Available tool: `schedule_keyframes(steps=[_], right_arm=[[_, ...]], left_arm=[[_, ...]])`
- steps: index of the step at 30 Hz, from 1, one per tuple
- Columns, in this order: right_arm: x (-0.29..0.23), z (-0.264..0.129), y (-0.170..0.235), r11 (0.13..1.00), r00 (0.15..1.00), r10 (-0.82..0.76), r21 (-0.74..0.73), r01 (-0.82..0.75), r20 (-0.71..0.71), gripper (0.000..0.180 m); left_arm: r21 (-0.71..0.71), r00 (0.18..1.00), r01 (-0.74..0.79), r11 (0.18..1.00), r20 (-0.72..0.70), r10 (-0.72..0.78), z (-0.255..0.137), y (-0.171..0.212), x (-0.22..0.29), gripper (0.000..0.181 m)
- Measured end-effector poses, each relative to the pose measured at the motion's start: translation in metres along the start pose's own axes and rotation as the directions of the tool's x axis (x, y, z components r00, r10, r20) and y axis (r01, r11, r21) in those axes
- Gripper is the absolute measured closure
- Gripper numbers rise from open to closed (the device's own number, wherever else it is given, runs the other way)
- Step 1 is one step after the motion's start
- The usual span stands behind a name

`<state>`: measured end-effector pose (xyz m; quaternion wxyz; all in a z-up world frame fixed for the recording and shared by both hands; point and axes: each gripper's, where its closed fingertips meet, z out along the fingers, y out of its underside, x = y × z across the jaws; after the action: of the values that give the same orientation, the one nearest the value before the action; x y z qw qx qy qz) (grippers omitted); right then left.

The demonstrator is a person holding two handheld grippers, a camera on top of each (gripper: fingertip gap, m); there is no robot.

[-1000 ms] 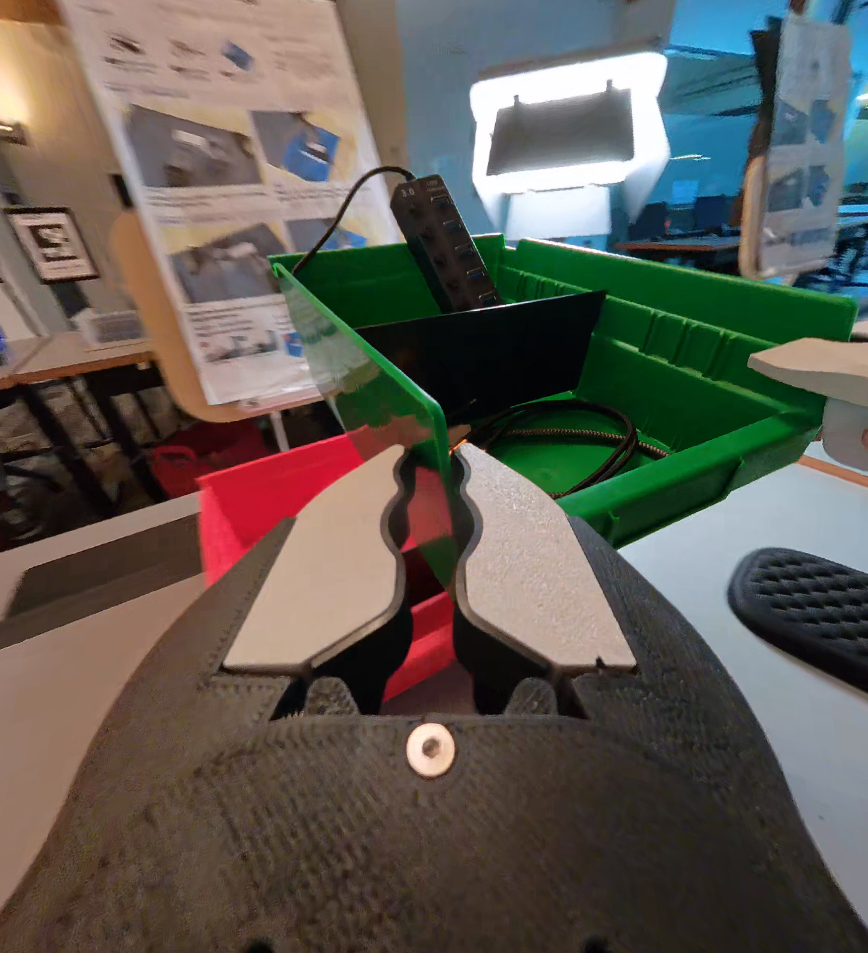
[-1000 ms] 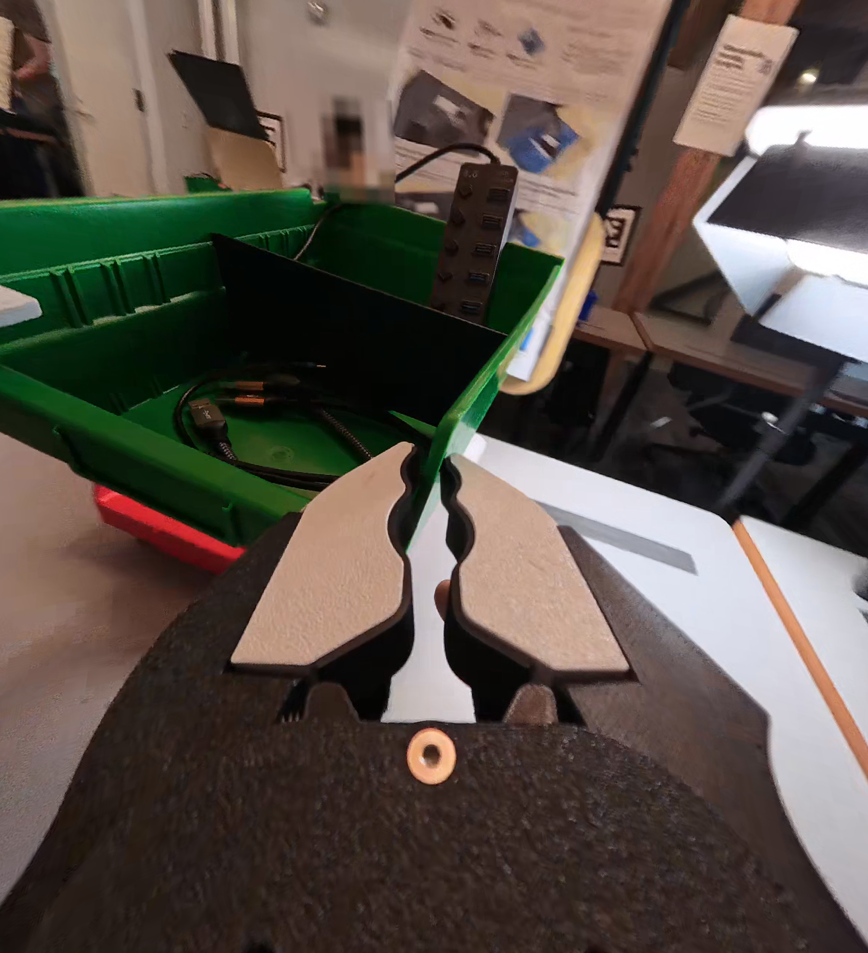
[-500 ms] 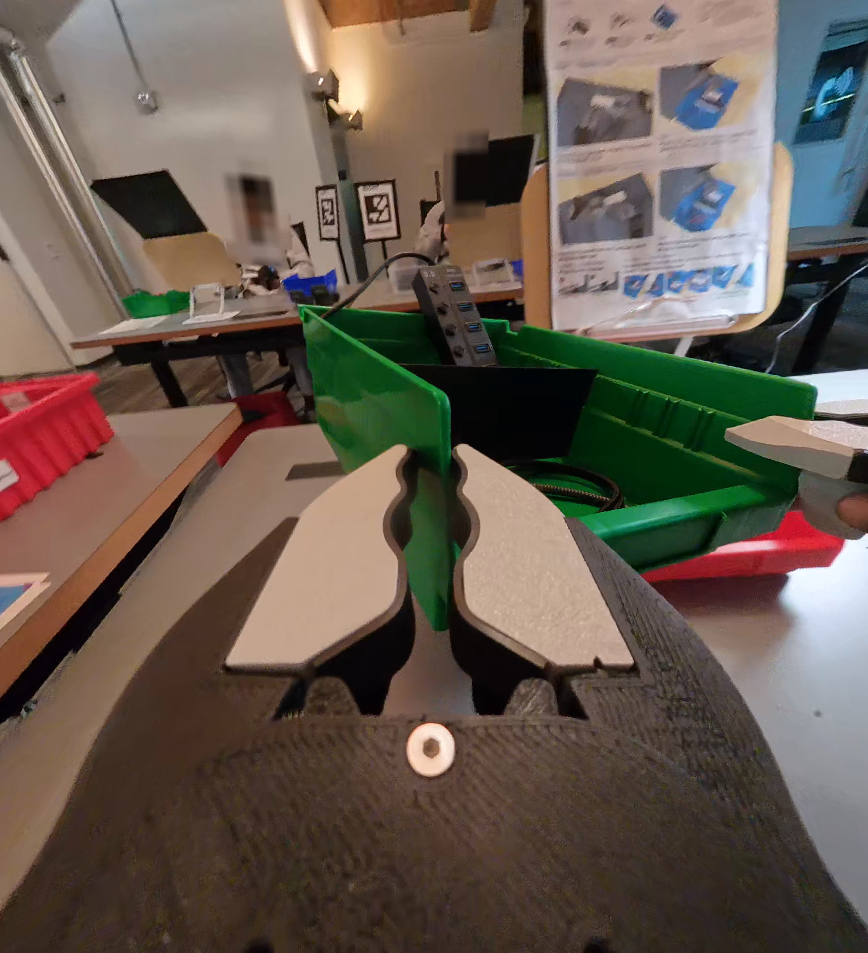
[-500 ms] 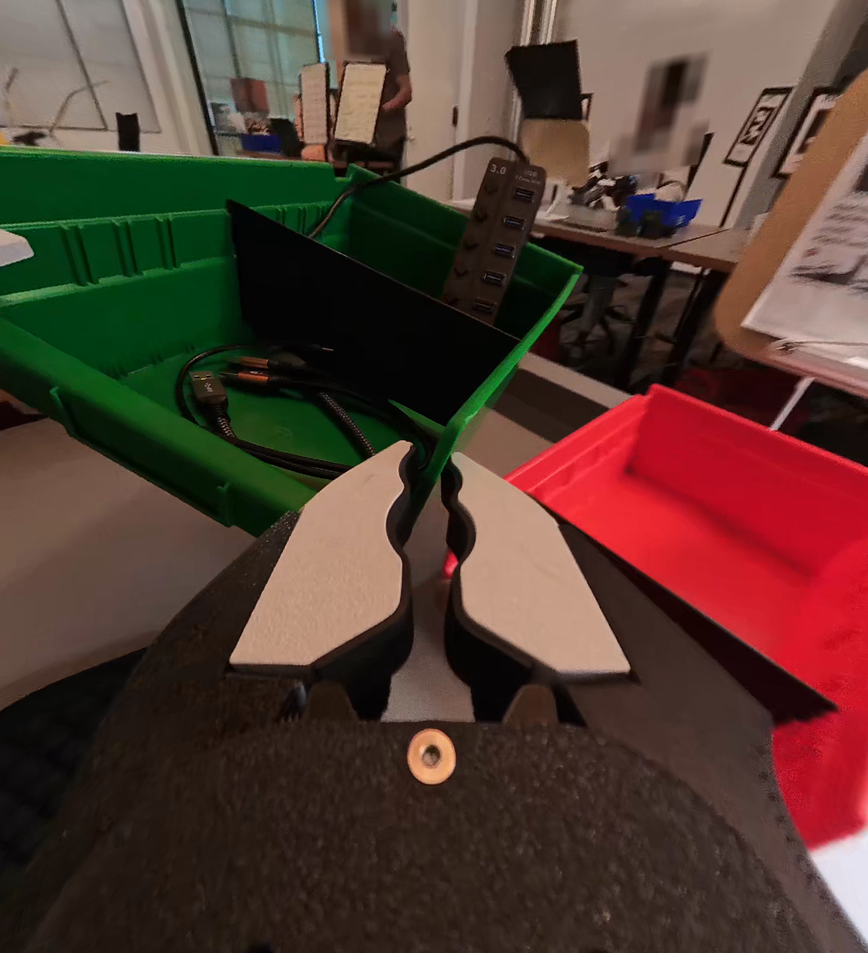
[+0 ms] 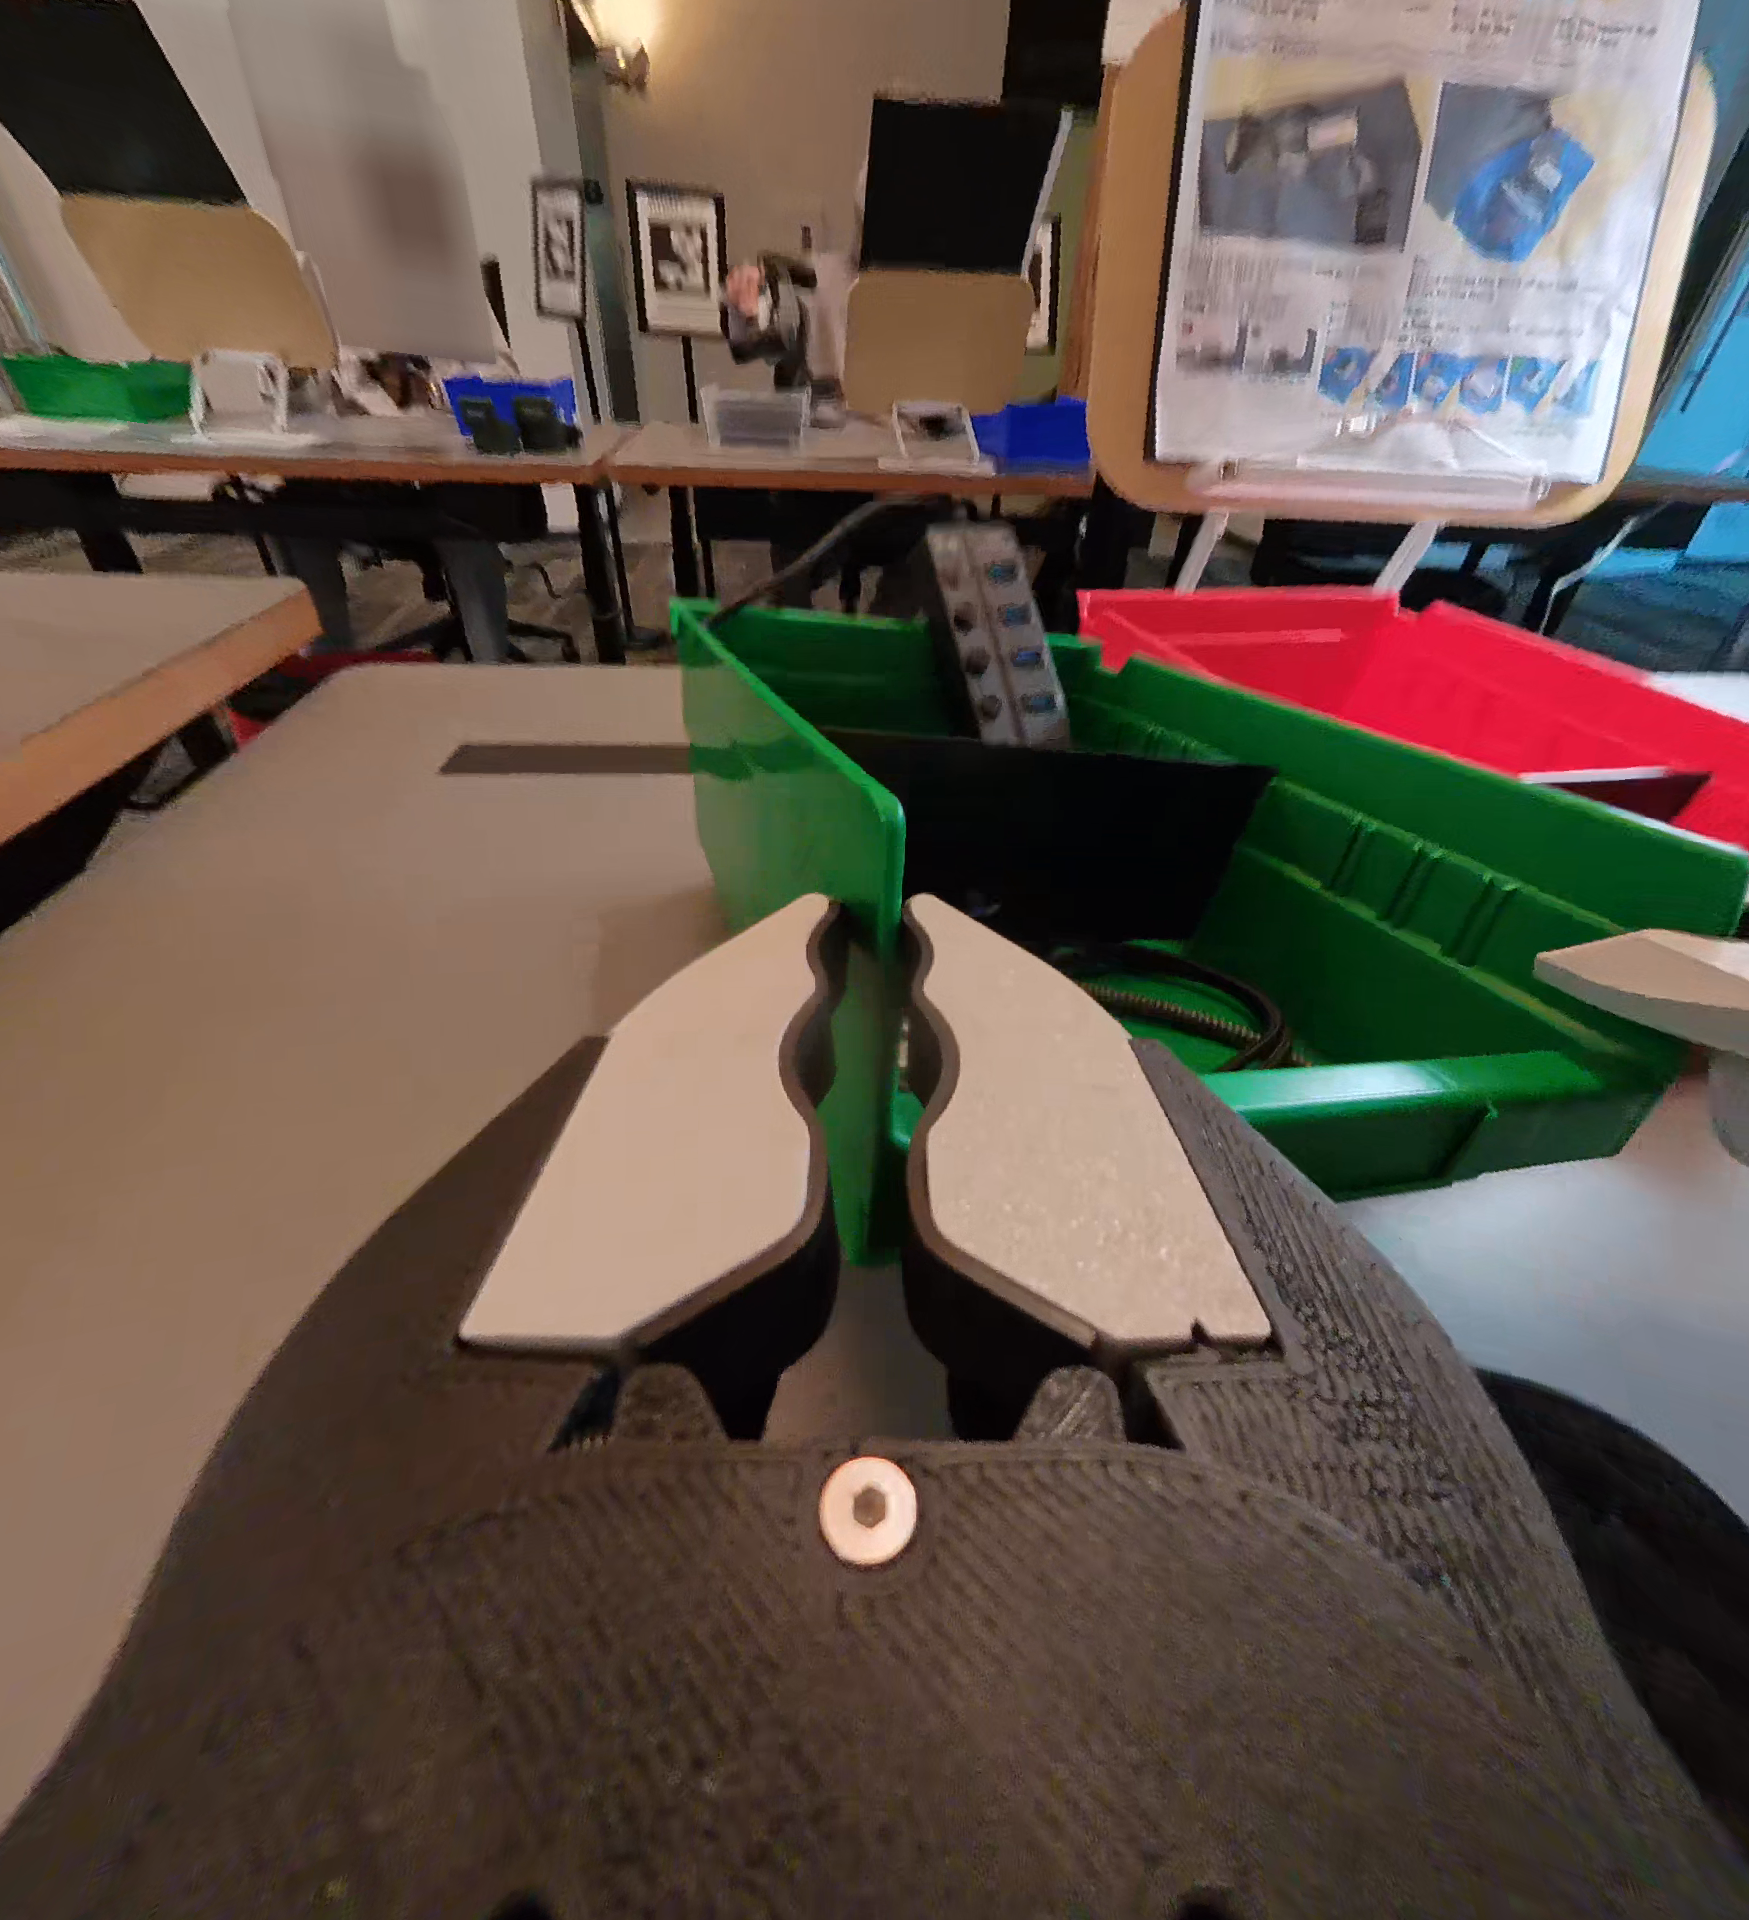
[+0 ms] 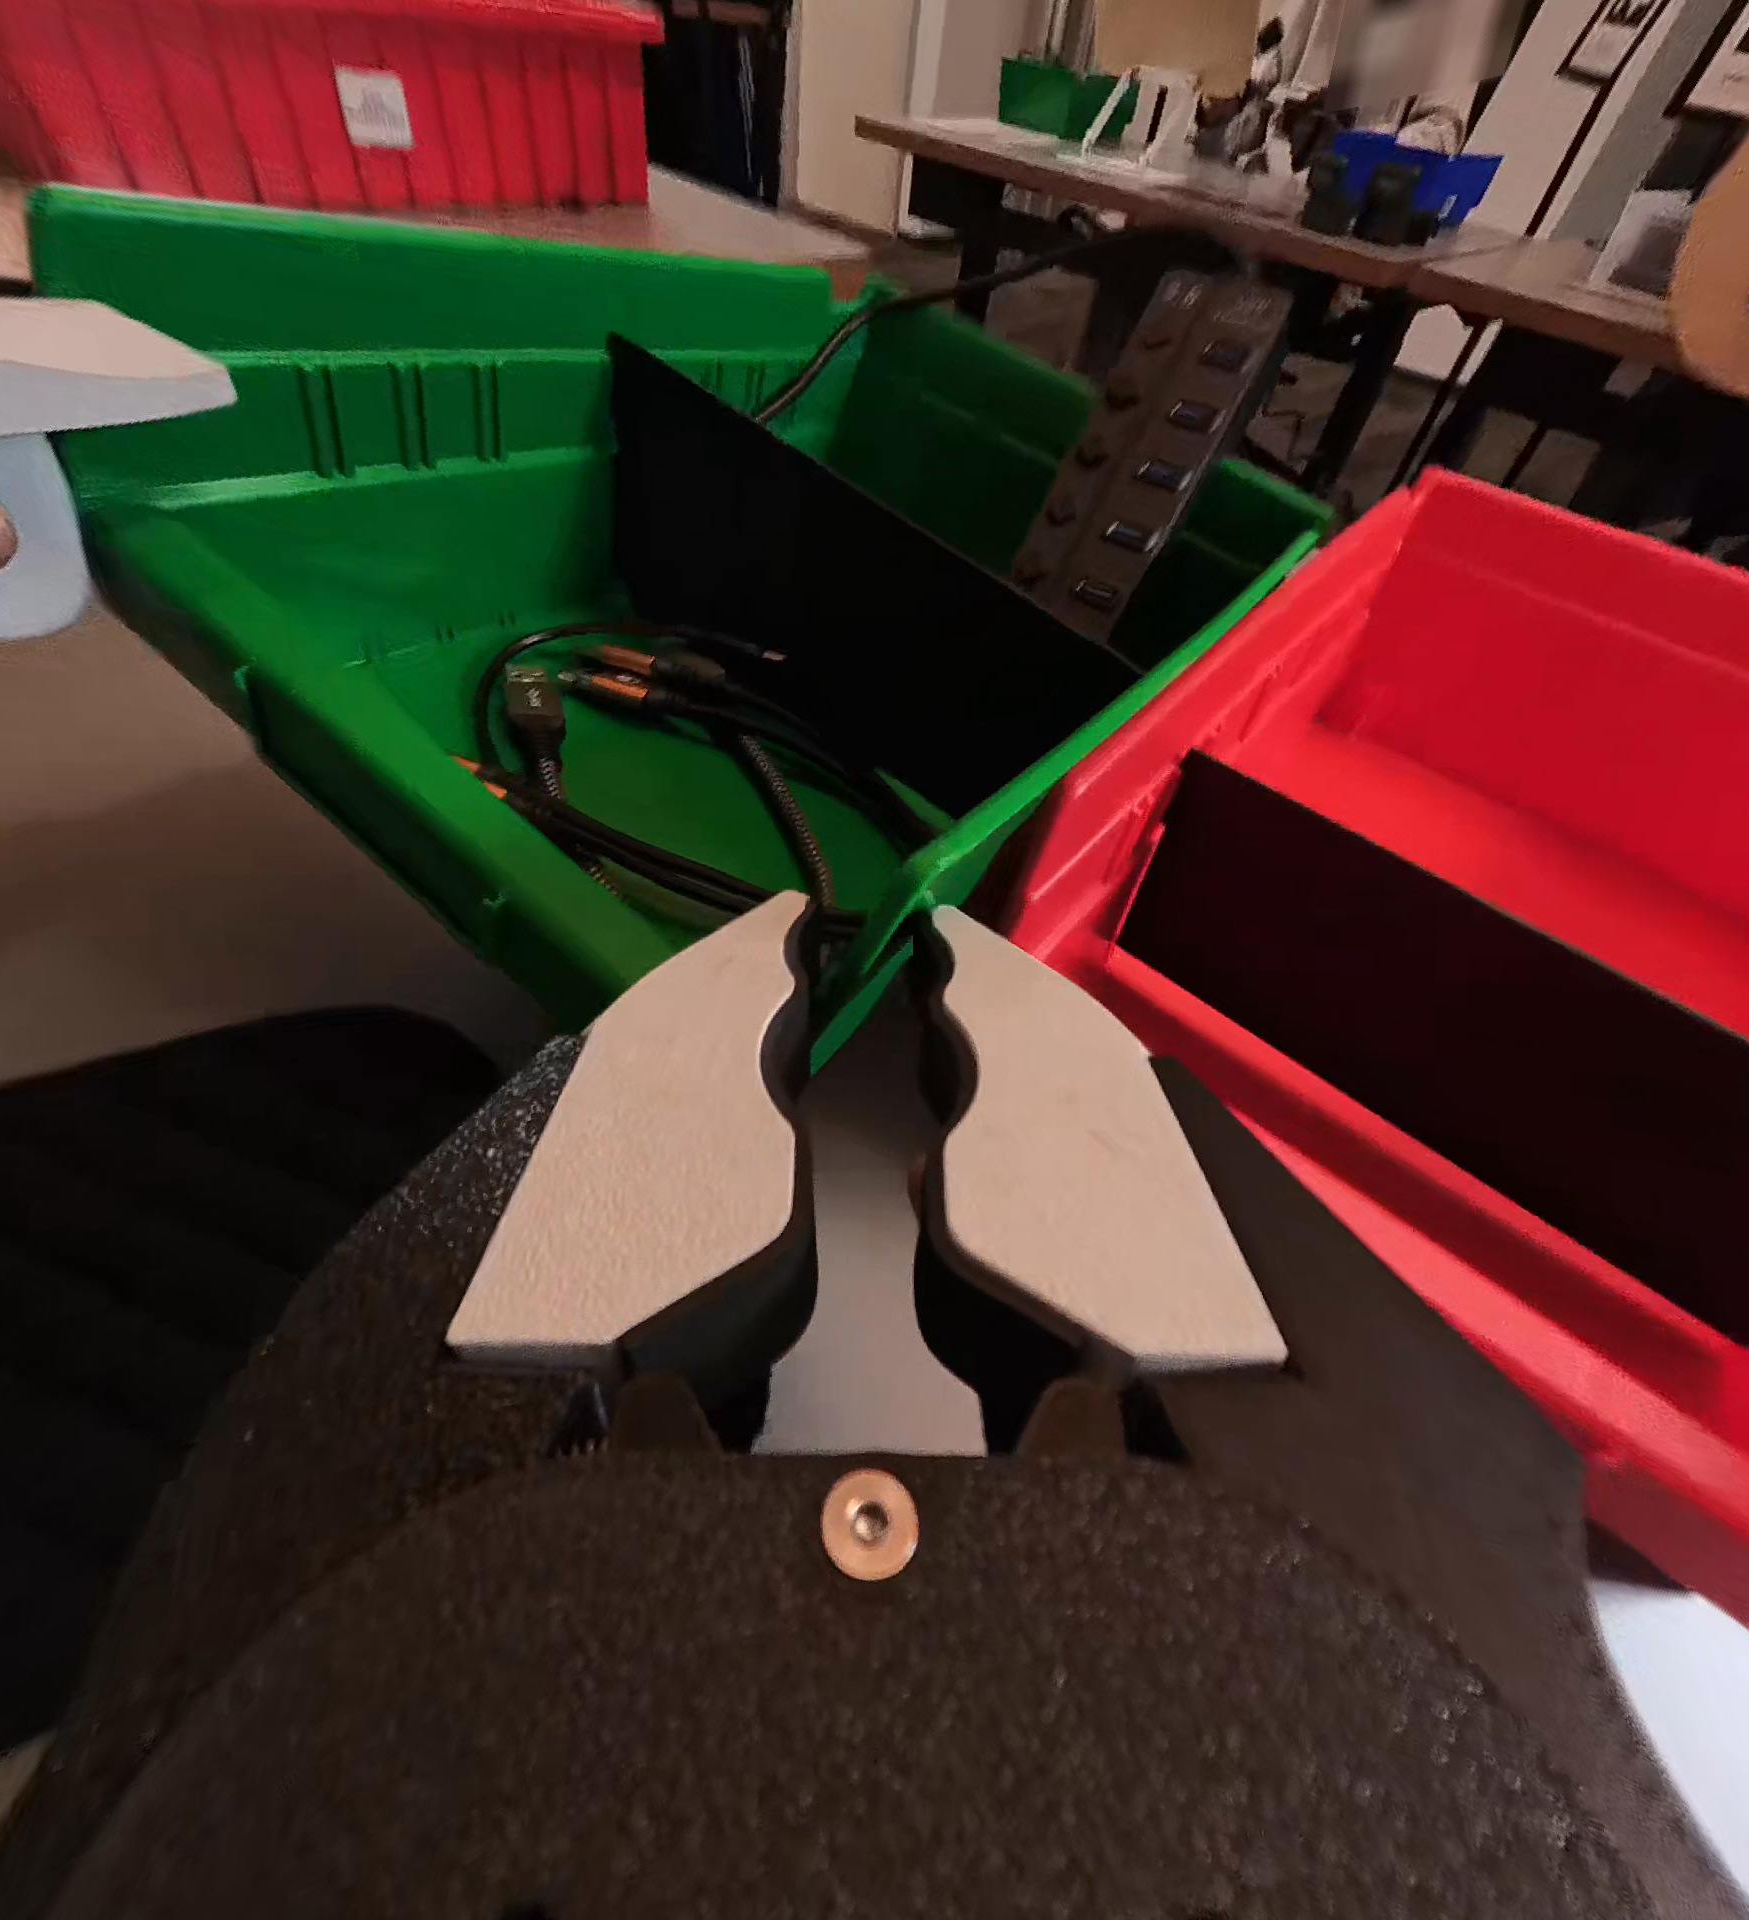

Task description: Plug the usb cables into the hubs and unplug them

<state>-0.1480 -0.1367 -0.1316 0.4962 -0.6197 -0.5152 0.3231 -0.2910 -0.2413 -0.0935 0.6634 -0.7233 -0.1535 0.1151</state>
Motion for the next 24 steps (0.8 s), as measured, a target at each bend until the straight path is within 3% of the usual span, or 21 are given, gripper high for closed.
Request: schedule_keyframes(steps=[3, 6, 9, 12, 15, 17, 20, 22, 24], right_arm=[[-0.001, -0.004, 0.017, 0.998, 0.998, -0.013, -0.053, 0.017, 0.061, 0.159], [-0.001, -0.024, 0.022, 0.996, 0.98, -0.023, -0.086, 0.04, 0.195, 0.154], [0.027, -0.057, 0.017, 0.99, 0.954, -0.035, -0.117, 0.073, 0.297, 0.147], [0.078, -0.068, 0.032, 0.929, 0.944, -0.181, -0.268, 0.256, 0.275, 0.13], [0.108, -0.054, 0.056, 0.776, 0.867, -0.368, -0.403, 0.486, 0.336, 0.123], [0.114, -0.04, 0.069, 0.656, 0.787, -0.46, -0.441, 0.613, 0.41, 0.118], [0.112, -0.023, 0.094, 0.531, 0.724, -0.457, -0.494, 0.688, 0.517, 0.118], [0.114, -0.019, 0.106, 0.499, 0.716, -0.45, -0.515, 0.697, 0.534, 0.139], [0.116, -0.021, 0.106, 0.539, 0.75, -0.442, -0.523, 0.66, 0.492, 0.147]], left_arm=[[-0.162, 0.999, -0.016, 0.987, -0.034, 0.01, 0.016, 0.032, 0.009, 0.158], [-0.287, 0.988, -0.056, 0.956, -0.153, 0.012, 0.022, 0.053, 0.022, 0.146], [-0.257, 0.98, -0.126, 0.958, -0.184, 0.08, 0.013, 0.031, 0.011, 0.137], [-0.214, 0.904, -0.365, 0.906, -0.315, 0.289, 0.003, 0.004, 0.028, 0.136], [-0.293, 0.746, -0.617, 0.73, -0.513, 0.424, 0.006, 0.017, 0.07, 0.132], [-0.341, 0.642, -0.726, 0.597, -0.648, 0.41, 0.013, 0.044, 0.097, 0.131], [-0.36, 0.499, -0.847, 0.391, -0.793, 0.35, 0.025, 0.089, 0.116, 0.129], [-0.367, 0.436, -0.893, 0.261, -0.85, 0.295, 0.031, 0.115, 0.114, 0.134], [-0.349, 0.404, -0.903, 0.25, -0.888, 0.219, 0.033, 0.127, 0.121, 0.146]])
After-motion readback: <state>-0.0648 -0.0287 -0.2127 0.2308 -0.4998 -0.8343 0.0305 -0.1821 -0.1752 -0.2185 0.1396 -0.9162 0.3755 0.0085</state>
